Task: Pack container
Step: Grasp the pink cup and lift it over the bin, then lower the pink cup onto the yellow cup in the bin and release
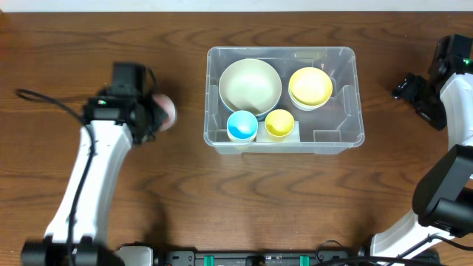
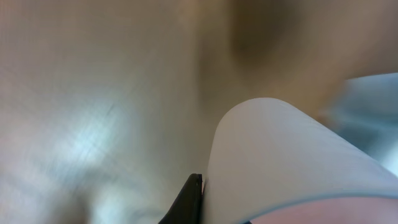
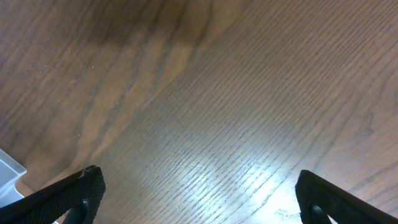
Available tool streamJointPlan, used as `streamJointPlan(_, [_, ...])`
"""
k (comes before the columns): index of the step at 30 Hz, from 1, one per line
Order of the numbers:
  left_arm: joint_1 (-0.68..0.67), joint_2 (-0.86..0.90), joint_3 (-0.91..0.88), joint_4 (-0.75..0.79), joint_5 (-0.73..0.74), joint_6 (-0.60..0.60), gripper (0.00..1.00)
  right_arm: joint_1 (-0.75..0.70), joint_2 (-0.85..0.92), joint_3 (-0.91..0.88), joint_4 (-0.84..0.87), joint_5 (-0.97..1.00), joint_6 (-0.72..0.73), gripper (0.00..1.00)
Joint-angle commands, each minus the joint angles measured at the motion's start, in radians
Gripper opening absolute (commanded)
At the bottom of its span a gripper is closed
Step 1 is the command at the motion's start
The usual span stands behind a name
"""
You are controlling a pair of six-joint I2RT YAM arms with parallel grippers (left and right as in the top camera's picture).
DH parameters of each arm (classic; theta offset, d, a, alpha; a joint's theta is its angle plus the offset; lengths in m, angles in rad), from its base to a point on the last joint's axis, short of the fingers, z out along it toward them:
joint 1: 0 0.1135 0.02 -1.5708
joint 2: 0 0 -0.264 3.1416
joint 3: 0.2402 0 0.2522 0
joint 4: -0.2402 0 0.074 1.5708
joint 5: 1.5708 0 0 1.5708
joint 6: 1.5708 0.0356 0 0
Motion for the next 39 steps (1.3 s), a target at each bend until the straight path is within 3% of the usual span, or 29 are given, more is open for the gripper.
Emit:
streamJointPlan(1, [-0.052, -0.088, 0.155, -0.001, -0.003, 0.109, 0.06, 0.0, 0.007, -0.005, 0.002, 0.007, 0.018, 0.99])
streamJointPlan(8, [-0.367, -0.137, 0.242, 0.159, -0.004, 0.243, 0.06, 0.0, 0.007, -0.005, 0.002, 0.007, 0.018, 0.99])
streamJointPlan(13, [-0.582, -0.027, 0.243, 0.215, -0.012, 0.354, 0.06, 0.0, 0.007, -0.005, 0.002, 0.007, 0.018, 0.99])
streamJointPlan(16, [-0.646, 0.066, 0.243, 0.226, -0.053, 0.401, 0.06, 0.0, 0.007, -0.005, 0.002, 0.007, 0.018, 0.99])
streamJointPlan(29, [-0.663, 0.303, 0.243, 0.212, -0.068, 0.456, 0.08, 0.0, 0.007, -0.005, 0.002, 0.007, 0.018, 0.99])
streamJointPlan(39, [-0.663, 0.339, 0.243, 0.197, -0.068, 0.455, 0.1, 0.0, 0.007, -0.005, 0.002, 0.007, 0.018, 0.99])
